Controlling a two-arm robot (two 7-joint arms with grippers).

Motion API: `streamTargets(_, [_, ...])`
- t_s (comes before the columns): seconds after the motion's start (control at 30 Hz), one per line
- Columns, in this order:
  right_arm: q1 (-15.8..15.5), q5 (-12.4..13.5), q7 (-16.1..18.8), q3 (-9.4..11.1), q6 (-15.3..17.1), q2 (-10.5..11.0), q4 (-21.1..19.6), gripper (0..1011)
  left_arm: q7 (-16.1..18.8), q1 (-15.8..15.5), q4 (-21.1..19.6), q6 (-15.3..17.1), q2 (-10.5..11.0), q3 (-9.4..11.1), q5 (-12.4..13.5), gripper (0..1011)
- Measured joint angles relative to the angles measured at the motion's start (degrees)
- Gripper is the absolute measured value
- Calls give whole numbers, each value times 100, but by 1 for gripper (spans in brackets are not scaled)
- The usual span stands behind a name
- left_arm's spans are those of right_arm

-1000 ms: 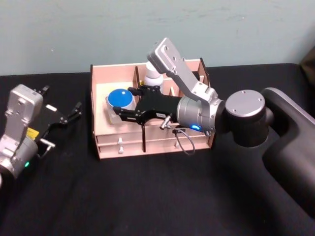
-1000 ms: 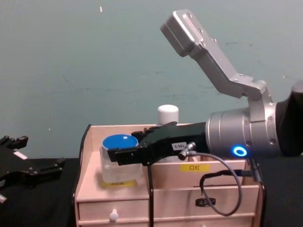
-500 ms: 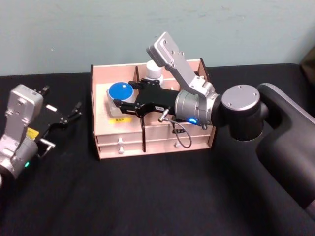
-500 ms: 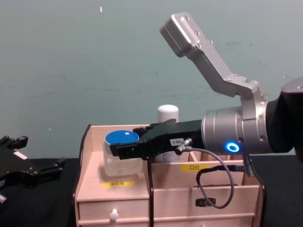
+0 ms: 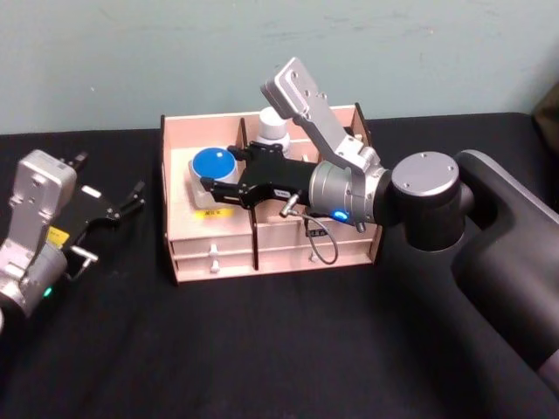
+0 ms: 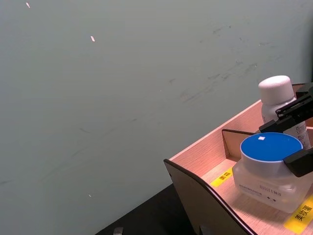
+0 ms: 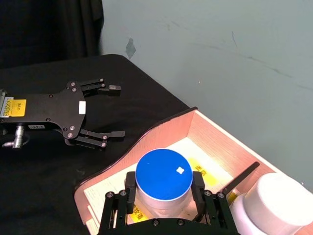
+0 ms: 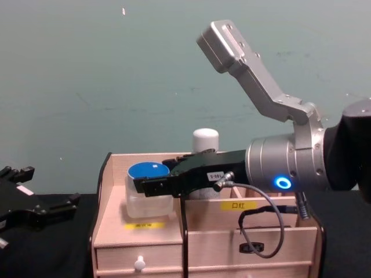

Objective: Pick up the facial cleanser and watermelon frost from the table and place them into the tiered storage box.

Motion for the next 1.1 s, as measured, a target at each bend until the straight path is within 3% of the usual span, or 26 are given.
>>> streamTargets(0.77, [-6,4,-3,-1,13,4,-2,696,0,0,0,0,0,0,0,1010])
streamTargets(1.1, [-6,4,-4,-3,12,3,-5,930,0,0,0,0,0,0,0,1009])
